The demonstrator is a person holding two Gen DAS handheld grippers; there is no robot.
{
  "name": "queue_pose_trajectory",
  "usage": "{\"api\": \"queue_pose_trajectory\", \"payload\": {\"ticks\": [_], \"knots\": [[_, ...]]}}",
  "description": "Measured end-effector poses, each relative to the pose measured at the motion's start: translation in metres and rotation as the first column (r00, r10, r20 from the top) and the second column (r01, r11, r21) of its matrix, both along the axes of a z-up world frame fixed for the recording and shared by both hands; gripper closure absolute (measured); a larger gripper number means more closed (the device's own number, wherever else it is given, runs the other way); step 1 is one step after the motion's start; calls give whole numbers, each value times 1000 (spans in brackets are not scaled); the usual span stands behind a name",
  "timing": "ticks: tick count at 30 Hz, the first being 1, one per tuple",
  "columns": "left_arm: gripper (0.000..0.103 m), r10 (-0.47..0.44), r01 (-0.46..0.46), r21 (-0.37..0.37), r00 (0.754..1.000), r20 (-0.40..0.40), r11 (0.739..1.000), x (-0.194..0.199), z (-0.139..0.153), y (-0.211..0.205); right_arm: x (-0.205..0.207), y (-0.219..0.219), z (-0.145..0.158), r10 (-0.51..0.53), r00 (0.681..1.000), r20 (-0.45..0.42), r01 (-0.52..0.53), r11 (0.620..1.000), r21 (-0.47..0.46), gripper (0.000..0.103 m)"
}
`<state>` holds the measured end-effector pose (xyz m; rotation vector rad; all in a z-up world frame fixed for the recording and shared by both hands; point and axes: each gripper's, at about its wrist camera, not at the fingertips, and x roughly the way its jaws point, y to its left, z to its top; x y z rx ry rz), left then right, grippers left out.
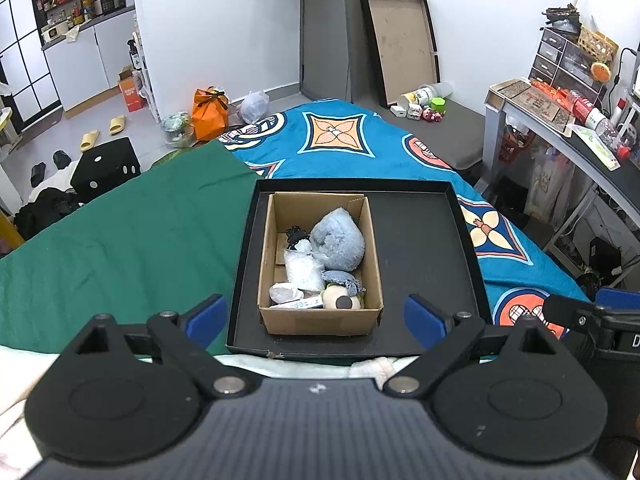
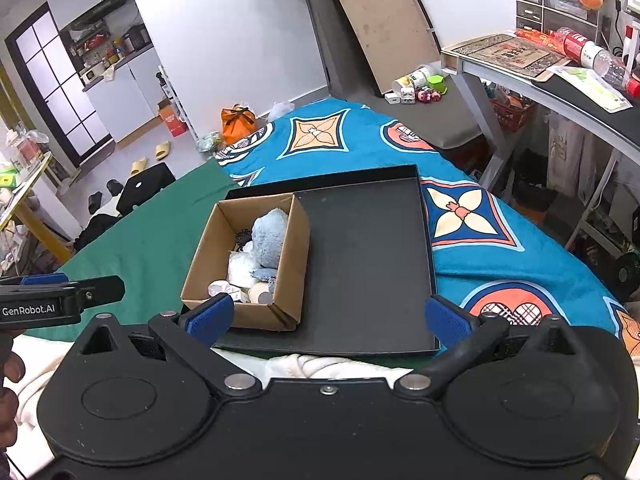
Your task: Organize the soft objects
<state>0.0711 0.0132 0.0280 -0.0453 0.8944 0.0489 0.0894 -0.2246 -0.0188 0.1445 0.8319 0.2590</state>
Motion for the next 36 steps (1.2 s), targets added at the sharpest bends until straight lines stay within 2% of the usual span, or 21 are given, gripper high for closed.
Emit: {"api": "queue_pose_trajectory", "payload": {"ticks": [36], "knots": [[9, -2, 2, -10, 1000, -8, 1000, 2, -6, 3, 4, 3, -1, 3, 1000, -4, -3, 1000, -6, 0]]}}
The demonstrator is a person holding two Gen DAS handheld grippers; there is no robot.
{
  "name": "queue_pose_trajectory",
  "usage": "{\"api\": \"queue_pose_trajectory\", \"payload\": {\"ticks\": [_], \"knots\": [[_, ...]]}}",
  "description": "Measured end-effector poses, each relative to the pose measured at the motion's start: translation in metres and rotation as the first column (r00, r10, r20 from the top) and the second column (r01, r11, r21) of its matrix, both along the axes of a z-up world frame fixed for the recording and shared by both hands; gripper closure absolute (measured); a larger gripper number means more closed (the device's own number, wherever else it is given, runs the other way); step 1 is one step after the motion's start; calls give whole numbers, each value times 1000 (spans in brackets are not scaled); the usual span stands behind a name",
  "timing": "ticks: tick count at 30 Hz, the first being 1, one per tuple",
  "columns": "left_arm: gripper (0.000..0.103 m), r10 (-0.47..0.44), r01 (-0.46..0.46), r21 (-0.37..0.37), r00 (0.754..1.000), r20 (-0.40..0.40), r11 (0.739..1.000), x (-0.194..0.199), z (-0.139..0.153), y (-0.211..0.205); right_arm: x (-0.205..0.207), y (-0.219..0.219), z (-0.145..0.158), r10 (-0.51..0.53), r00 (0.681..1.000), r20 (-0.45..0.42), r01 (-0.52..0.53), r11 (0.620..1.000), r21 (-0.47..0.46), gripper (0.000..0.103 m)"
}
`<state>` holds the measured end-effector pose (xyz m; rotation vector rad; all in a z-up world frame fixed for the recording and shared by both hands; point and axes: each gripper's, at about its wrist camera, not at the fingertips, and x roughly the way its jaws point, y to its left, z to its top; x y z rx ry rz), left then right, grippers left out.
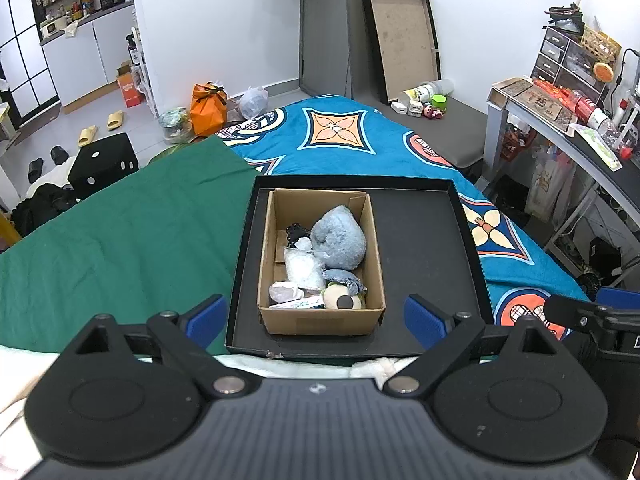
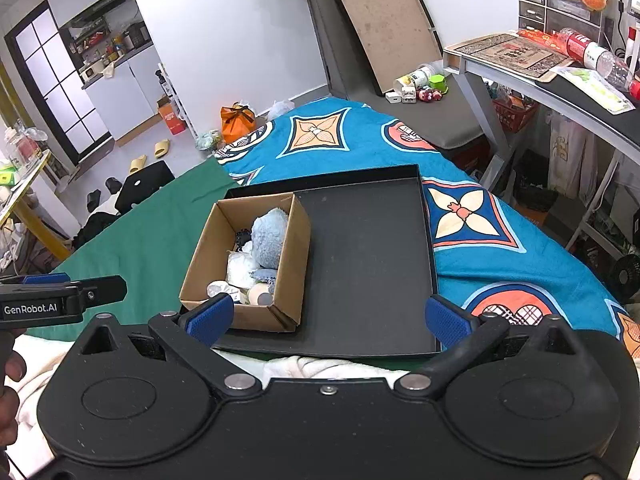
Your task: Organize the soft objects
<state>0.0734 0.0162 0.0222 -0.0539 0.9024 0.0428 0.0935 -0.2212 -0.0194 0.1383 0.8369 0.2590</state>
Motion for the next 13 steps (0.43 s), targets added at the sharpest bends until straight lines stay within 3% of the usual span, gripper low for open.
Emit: {"api": "queue_pose_trajectory", "payload": {"ticks": [13], "knots": [[9, -39, 39, -9, 999, 5, 999, 5, -1, -7, 5, -5, -5, -21, 1000, -14, 21, 1000, 1, 0]]}}
